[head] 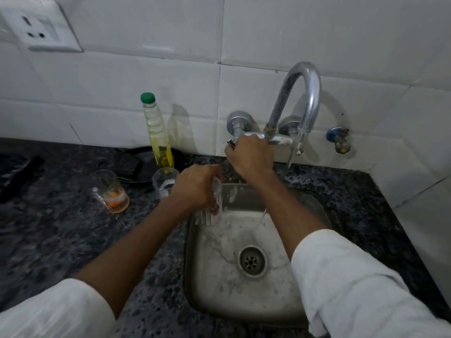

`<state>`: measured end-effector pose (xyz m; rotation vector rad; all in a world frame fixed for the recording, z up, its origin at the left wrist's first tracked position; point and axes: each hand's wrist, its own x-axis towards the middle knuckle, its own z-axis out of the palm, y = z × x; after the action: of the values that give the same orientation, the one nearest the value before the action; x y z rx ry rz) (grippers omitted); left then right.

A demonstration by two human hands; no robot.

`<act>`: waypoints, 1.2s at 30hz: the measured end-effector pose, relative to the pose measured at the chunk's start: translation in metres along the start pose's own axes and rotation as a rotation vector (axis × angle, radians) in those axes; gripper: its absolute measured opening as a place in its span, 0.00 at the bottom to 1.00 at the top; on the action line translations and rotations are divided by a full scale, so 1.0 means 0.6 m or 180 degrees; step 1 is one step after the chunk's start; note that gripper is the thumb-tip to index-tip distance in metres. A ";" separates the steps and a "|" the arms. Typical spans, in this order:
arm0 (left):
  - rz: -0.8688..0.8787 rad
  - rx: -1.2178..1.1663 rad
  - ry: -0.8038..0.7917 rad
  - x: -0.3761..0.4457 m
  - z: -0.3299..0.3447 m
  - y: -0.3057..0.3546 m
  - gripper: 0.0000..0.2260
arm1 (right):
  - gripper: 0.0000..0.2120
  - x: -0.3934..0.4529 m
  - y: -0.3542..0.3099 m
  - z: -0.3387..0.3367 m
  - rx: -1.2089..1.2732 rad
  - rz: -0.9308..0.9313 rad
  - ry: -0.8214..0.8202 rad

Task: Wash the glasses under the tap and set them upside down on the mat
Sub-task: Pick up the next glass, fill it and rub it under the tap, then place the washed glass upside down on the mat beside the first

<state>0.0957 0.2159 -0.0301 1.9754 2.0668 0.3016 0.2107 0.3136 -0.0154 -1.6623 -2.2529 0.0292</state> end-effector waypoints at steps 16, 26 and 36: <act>0.0420 -0.0475 -0.0181 -0.028 -0.051 0.026 0.37 | 0.31 -0.203 0.050 0.018 0.3201 0.0081 -0.1908; 0.0258 -0.2316 -0.0527 -0.125 -0.049 0.062 0.19 | 0.20 -0.282 0.067 -0.028 0.2489 0.0462 -0.0618; -0.0346 -0.2973 -0.0196 -0.248 -0.081 -0.064 0.14 | 0.22 -0.289 0.004 -0.089 0.2448 -0.0040 -0.0741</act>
<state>0.0491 0.0668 0.0103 1.2669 1.5318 0.9540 0.2725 0.1430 -0.0106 -1.2535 -2.0019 0.9931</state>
